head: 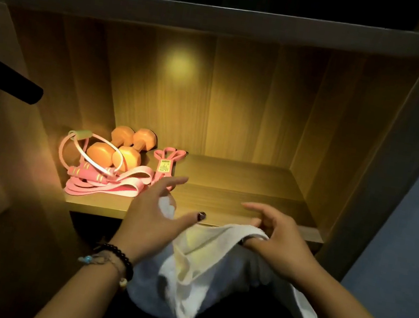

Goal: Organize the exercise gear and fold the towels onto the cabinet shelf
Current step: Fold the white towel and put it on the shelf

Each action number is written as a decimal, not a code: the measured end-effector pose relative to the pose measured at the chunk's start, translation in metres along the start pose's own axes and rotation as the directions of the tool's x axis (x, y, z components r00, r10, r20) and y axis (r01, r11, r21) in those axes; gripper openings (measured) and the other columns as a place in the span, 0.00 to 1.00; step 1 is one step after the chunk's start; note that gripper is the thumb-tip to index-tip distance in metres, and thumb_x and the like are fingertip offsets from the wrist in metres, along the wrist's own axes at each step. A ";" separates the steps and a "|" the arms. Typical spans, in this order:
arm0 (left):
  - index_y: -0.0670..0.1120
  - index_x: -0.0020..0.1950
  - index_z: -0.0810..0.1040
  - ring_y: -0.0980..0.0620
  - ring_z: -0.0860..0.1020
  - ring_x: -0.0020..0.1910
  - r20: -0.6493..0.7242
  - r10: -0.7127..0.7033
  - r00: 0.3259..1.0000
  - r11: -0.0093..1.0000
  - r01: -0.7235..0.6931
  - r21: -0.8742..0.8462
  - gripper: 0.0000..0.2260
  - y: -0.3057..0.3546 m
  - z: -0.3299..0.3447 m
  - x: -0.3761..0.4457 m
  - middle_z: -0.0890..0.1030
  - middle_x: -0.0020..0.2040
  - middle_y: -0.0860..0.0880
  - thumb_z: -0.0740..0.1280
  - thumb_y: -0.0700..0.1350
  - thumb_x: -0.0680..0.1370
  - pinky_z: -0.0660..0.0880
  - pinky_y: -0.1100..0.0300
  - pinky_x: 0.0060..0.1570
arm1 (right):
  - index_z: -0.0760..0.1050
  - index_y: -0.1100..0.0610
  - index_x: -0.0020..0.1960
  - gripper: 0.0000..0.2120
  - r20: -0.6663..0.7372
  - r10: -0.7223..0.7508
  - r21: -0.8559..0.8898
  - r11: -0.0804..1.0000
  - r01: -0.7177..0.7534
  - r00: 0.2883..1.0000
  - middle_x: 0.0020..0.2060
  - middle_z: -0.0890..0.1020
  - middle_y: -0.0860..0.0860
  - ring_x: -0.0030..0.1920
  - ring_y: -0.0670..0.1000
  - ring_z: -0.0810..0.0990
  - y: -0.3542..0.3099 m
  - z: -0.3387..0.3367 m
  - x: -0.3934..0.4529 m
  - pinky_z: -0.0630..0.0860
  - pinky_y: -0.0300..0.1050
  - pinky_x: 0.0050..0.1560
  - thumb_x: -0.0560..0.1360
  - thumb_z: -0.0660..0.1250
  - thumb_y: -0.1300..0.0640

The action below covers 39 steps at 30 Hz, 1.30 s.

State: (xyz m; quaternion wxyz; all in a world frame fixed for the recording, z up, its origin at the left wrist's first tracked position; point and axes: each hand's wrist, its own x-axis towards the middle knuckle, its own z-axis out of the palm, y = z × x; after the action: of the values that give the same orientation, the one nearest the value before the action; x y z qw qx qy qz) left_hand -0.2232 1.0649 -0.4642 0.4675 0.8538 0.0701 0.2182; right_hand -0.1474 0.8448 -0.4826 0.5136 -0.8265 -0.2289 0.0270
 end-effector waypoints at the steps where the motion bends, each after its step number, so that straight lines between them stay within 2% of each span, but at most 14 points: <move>1: 0.62 0.67 0.69 0.64 0.72 0.53 0.068 0.033 0.997 0.998 -0.037 0.053 0.34 0.002 0.008 -0.003 0.76 0.53 0.58 0.78 0.54 0.65 0.67 0.69 0.54 | 0.75 0.51 0.62 0.27 0.020 -0.023 0.008 1.000 0.023 1.000 0.41 0.82 0.54 0.43 0.54 0.82 -0.005 0.002 -0.002 0.78 0.45 0.44 0.67 0.75 0.68; 4: 0.65 0.73 0.60 0.66 0.70 0.57 0.259 0.048 0.965 0.975 -0.101 0.195 0.45 0.002 0.030 -0.010 0.73 0.58 0.64 0.78 0.62 0.60 0.67 0.70 0.57 | 0.76 0.50 0.56 0.22 0.063 -0.069 -0.017 0.997 0.070 0.996 0.40 0.82 0.54 0.41 0.51 0.82 -0.011 0.006 -0.009 0.78 0.45 0.42 0.66 0.76 0.65; 7: 0.63 0.60 0.77 0.65 0.75 0.54 0.428 0.025 0.903 0.945 -0.161 0.285 0.31 -0.005 0.045 -0.015 0.78 0.54 0.65 0.76 0.66 0.58 0.74 0.60 0.58 | 0.77 0.55 0.48 0.15 0.004 -0.102 -0.016 0.995 0.102 0.995 0.39 0.82 0.54 0.39 0.50 0.81 -0.005 0.003 -0.013 0.78 0.47 0.40 0.66 0.75 0.68; 9: 0.58 0.46 0.80 0.62 0.77 0.45 0.377 0.045 0.925 0.913 -0.191 0.359 0.15 -0.009 0.052 -0.022 0.81 0.44 0.61 0.73 0.62 0.64 0.77 0.56 0.49 | 0.79 0.58 0.42 0.09 -0.005 -0.129 0.046 0.991 0.129 0.992 0.37 0.82 0.54 0.37 0.49 0.81 0.001 0.002 -0.017 0.77 0.45 0.39 0.66 0.75 0.69; 12: 0.54 0.40 0.79 0.60 0.77 0.42 0.204 0.087 0.975 0.940 -0.148 0.307 0.05 -0.024 0.057 -0.035 0.79 0.40 0.58 0.72 0.52 0.70 0.76 0.58 0.44 | 0.81 0.61 0.42 0.05 0.104 -0.127 0.155 0.982 0.110 0.986 0.40 0.83 0.55 0.41 0.53 0.81 0.010 0.007 -0.025 0.78 0.47 0.43 0.68 0.75 0.65; 16: 0.52 0.38 0.80 0.60 0.77 0.40 0.046 -0.016 0.999 0.996 0.011 0.093 0.07 -0.053 0.054 -0.047 0.81 0.36 0.56 0.75 0.42 0.71 0.71 0.71 0.38 | 0.84 0.59 0.46 0.12 0.283 -0.030 0.319 0.946 -0.064 0.959 0.50 0.83 0.54 0.53 0.51 0.81 0.024 0.016 -0.029 0.78 0.46 0.56 0.65 0.74 0.54; 18: 0.49 0.39 0.81 0.60 0.78 0.39 0.015 -0.121 0.992 0.991 0.122 -0.063 0.08 -0.065 0.050 -0.050 0.82 0.37 0.54 0.74 0.36 0.71 0.72 0.72 0.38 | 0.85 0.58 0.46 0.07 0.261 0.069 0.441 0.879 -0.182 0.963 0.52 0.84 0.52 0.56 0.51 0.81 0.035 0.027 -0.028 0.77 0.43 0.58 0.69 0.74 0.59; 19: 0.46 0.39 0.82 0.60 0.79 0.38 0.006 -0.167 0.986 0.975 0.166 -0.146 0.08 -0.071 0.048 -0.053 0.83 0.38 0.53 0.73 0.34 0.71 0.72 0.72 0.37 | 0.84 0.56 0.48 0.07 0.215 0.118 0.418 0.886 -0.201 0.969 0.52 0.84 0.51 0.57 0.51 0.81 0.043 0.035 -0.026 0.76 0.42 0.58 0.71 0.73 0.63; 21: 0.42 0.39 0.82 0.58 0.80 0.37 0.021 -0.269 0.963 0.912 0.262 -0.317 0.07 -0.080 0.045 -0.060 0.83 0.36 0.49 0.71 0.31 0.72 0.74 0.69 0.36 | 0.80 0.49 0.55 0.16 0.160 0.179 0.167 0.964 -0.205 0.971 0.56 0.81 0.46 0.60 0.48 0.77 0.059 0.051 -0.022 0.73 0.41 0.61 0.70 0.74 0.62; 24: 0.42 0.42 0.84 0.46 0.82 0.42 0.056 -0.385 0.921 0.787 0.359 -0.501 0.04 -0.093 0.045 -0.070 0.84 0.41 0.43 0.72 0.34 0.70 0.78 0.56 0.40 | 0.71 0.48 0.67 0.31 0.247 0.233 -0.111 0.971 -0.211 0.941 0.60 0.74 0.46 0.61 0.44 0.72 0.077 0.071 -0.019 0.68 0.36 0.57 0.67 0.77 0.57; 28: 0.40 0.48 0.83 0.37 0.82 0.46 0.096 -0.453 0.886 0.664 0.407 -0.627 0.08 -0.106 0.039 -0.070 0.84 0.46 0.38 0.71 0.37 0.70 0.78 0.46 0.45 | 0.73 0.47 0.64 0.30 0.306 0.230 -0.328 0.936 -0.124 0.924 0.55 0.75 0.46 0.54 0.42 0.75 0.098 0.083 -0.022 0.72 0.35 0.54 0.63 0.77 0.46; 31: 0.38 0.52 0.80 0.39 0.82 0.43 0.138 -0.497 0.857 0.519 0.421 -0.744 0.08 -0.112 0.035 -0.070 0.83 0.46 0.36 0.66 0.34 0.74 0.79 0.49 0.39 | 0.65 0.46 0.71 0.46 0.357 0.314 -0.266 0.937 -0.226 0.880 0.64 0.70 0.45 0.63 0.44 0.72 0.105 0.086 -0.027 0.73 0.40 0.61 0.57 0.75 0.34; 33: 0.38 0.52 0.79 0.38 0.82 0.44 0.143 -0.520 0.842 0.473 0.423 -0.773 0.10 -0.113 0.035 -0.068 0.83 0.47 0.36 0.66 0.35 0.72 0.79 0.48 0.43 | 0.55 0.46 0.76 0.54 0.383 0.312 -0.224 0.945 -0.240 0.869 0.69 0.63 0.44 0.68 0.45 0.67 0.100 0.089 -0.032 0.69 0.41 0.63 0.57 0.75 0.33; 39: 0.42 0.47 0.79 0.46 0.83 0.38 0.085 -0.581 0.809 0.460 0.413 -0.786 0.08 -0.107 0.042 -0.063 0.83 0.40 0.43 0.62 0.33 0.77 0.79 0.52 0.37 | 0.55 0.44 0.72 0.37 0.268 0.178 -0.455 0.889 -0.038 0.947 0.64 0.67 0.47 0.62 0.53 0.73 0.073 0.123 -0.040 0.74 0.50 0.53 0.67 0.65 0.36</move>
State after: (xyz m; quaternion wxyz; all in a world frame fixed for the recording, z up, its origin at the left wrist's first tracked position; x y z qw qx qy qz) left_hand -0.2522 1.0711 -0.5921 0.8202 0.4822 0.2616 0.1622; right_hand -0.1923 0.9048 -0.6107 0.2678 -0.9193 -0.2580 0.1289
